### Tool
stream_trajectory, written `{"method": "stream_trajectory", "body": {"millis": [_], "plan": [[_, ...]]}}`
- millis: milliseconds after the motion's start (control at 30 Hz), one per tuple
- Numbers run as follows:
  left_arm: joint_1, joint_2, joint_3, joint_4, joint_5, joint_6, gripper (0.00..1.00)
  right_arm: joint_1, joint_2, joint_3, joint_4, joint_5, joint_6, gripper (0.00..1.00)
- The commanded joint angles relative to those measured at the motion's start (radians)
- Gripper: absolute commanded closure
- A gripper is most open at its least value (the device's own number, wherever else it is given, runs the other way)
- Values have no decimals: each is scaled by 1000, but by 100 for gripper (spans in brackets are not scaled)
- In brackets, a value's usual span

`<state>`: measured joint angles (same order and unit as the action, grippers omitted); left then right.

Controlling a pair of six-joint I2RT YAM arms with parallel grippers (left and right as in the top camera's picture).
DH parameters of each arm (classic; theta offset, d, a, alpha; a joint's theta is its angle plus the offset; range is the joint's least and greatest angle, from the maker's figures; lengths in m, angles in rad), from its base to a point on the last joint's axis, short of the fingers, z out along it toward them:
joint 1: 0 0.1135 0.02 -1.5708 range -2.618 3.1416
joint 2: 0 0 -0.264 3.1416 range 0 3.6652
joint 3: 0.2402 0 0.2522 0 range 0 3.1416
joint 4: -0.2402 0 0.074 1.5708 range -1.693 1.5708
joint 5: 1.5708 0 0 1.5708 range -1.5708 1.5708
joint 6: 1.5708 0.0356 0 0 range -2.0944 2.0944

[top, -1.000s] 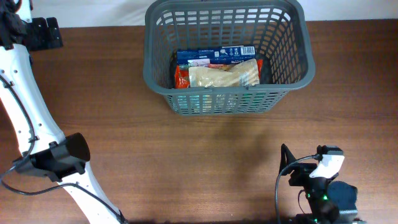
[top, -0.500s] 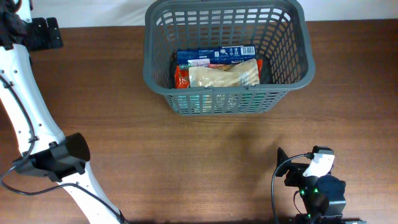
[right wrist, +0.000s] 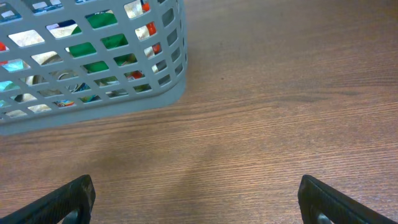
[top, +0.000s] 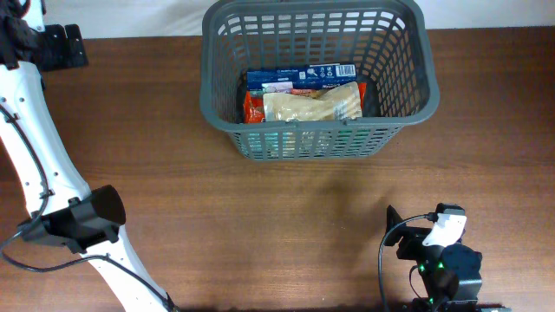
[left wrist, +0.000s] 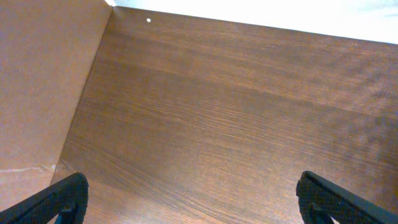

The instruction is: Pack container

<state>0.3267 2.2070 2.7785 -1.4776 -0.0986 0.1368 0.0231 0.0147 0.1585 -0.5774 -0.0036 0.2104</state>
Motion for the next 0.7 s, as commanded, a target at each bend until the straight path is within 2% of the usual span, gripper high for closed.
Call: {"method": "stream_trajectory", "body": {"millis": [0, 133, 200, 300, 433, 500, 667], "plan": [[-10, -30, 3, -2, -3, -9, 1, 9, -11, -7, 3, 16, 8, 1], [-60, -155, -15, 0, -3, -9, 1, 9, -11, -7, 3, 16, 8, 2], [-104, -259, -81, 1, -3, -9, 1, 9, -11, -7, 3, 16, 8, 1], [-140, -416, -240, 3, -3, -9, 1, 9, -11, -7, 3, 16, 8, 1], [-150, -670, -562, 14, -7, -7, 1, 9, -11, -7, 3, 16, 8, 1], [-150, -781, -710, 106, -34, 25, 1, 9, -11, -7, 3, 16, 8, 1], [-213, -1089, -1126, 530, -10, 24, 1, 9, -11, -7, 3, 16, 8, 1]]}}
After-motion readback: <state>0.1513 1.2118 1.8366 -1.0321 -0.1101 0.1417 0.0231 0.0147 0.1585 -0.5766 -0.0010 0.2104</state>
